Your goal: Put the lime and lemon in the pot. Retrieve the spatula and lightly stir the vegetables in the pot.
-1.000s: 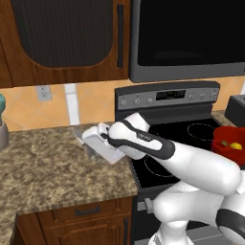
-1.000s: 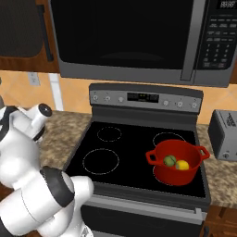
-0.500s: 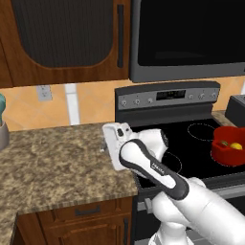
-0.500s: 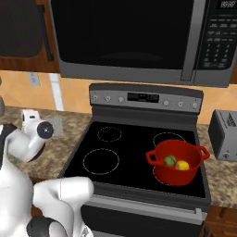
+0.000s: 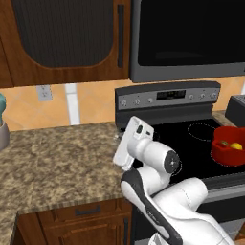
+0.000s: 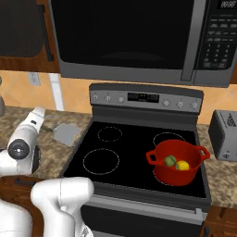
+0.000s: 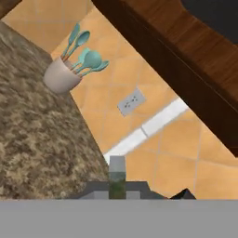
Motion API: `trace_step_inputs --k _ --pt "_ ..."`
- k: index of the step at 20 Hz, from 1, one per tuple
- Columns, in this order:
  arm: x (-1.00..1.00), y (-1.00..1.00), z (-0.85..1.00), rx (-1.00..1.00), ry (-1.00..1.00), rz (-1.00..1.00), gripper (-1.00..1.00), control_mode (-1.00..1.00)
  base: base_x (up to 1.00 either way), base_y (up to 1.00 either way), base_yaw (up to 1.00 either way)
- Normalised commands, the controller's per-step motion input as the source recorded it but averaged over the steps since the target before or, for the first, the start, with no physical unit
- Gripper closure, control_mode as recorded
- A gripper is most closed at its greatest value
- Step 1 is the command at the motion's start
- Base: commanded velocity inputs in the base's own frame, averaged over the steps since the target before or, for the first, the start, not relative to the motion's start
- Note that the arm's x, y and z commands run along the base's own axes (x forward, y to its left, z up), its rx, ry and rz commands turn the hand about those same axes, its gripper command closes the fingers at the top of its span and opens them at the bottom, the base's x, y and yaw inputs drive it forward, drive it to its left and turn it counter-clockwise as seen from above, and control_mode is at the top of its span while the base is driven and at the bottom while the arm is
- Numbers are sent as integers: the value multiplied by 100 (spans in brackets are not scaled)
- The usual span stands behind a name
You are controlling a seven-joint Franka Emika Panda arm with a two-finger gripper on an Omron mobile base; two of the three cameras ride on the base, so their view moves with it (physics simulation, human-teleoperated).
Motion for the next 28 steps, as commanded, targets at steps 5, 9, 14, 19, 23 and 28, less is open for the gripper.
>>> trace_step_inputs --k 5,9,14,19,23,28 --pt "-1 -99 67 36 7 -34 100 -100 0 0 0" --pt "-16 -100 25 29 0 -14 100 -100 0 0 0" --pt "-45 -100 32 24 -4 -13 100 -100 0 0 0" --pt "-38 -100 14 22 -2 -14 100 -100 0 0 0" --pt "-8 -100 -3 13 -15 -5 100 -100 0 0 0" --pt "0 -100 -4 12 -22 -1 100 -100 0 0 0"
